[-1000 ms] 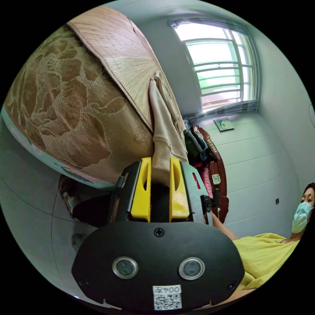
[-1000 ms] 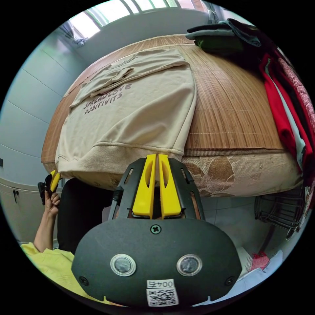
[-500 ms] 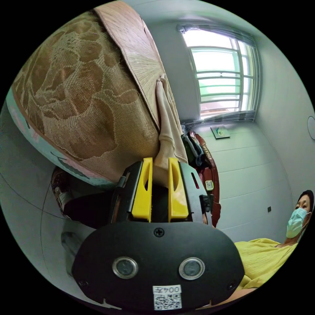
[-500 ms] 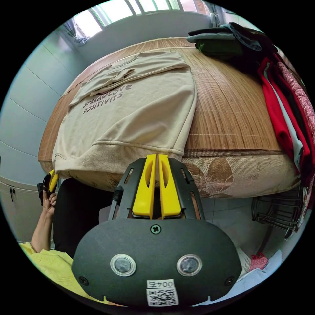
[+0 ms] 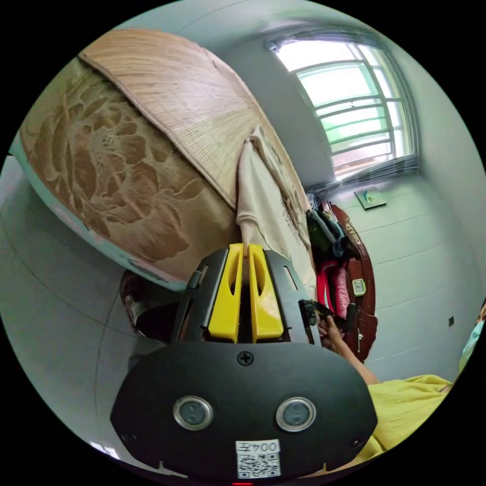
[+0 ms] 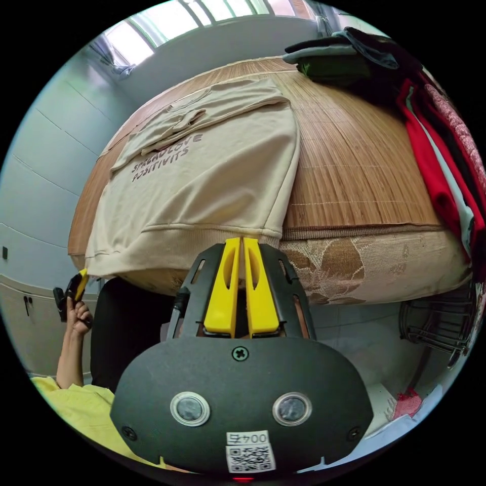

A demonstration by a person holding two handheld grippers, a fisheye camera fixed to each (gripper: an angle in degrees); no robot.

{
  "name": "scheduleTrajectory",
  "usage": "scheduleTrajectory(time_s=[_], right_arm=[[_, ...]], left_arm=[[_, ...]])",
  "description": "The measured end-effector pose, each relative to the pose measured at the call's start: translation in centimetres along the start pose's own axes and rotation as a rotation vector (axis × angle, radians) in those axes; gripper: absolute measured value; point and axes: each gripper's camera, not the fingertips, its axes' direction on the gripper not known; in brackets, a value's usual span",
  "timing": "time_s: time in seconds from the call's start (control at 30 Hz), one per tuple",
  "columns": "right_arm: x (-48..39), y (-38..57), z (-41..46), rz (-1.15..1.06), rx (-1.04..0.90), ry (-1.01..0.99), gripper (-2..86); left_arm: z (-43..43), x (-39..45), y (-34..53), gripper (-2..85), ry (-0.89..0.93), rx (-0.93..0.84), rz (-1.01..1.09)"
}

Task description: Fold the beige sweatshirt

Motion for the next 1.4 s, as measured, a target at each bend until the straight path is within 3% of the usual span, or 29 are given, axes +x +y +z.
scheduleTrajectory(time_s=[0.13, 0.33, 0.6, 0.77, 0.97, 1.1, 1.27, 1.4], right_arm=[[4.0, 1.7, -2.1, 0.121, 0.048, -0.244, 3.8], [5.6, 4.5, -1.9, 0.205, 0.040, -0.340, 8.1], [0.1, 4.6, -0.1, 0.137, 0.030, -0.195, 10.2], [-9.0, 6.3, 0.8, -0.191, 0.071, 0.189, 10.0], [-16.9, 7.5, 5.5, -0.526, 0.048, 0.450, 11.3], [-20.6, 7.8, 5.7, -0.631, 0.111, 0.396, 11.2], [-29.7, 6.9, 4.5, -0.786, 0.234, 0.109, 12.4], [-37.9, 5.0, 6.4, -0.916, 0.216, -0.016, 13.5]], left_arm=[[0.7, 1.0, 0.3, 1.9, 0.002, -0.005, 0.011], [1.6, 1.9, 0.5, 1.8, 0.010, -0.011, 0.001], [1.9, 2.8, 0.8, 2.1, 0.038, -0.007, -0.014], [2.2, 4.1, 0.8, 2.1, 0.049, -0.019, 0.009], [2.1, 5.4, 0.9, 2.1, 0.061, -0.021, 0.021], [1.8, 6.9, 1.0, 2.1, 0.054, -0.015, 0.047], [1.2, 11.5, 0.1, 1.9, 0.101, 0.003, 0.095], [2.0, 15.5, -1.2, 1.9, 0.093, -0.033, 0.151]])
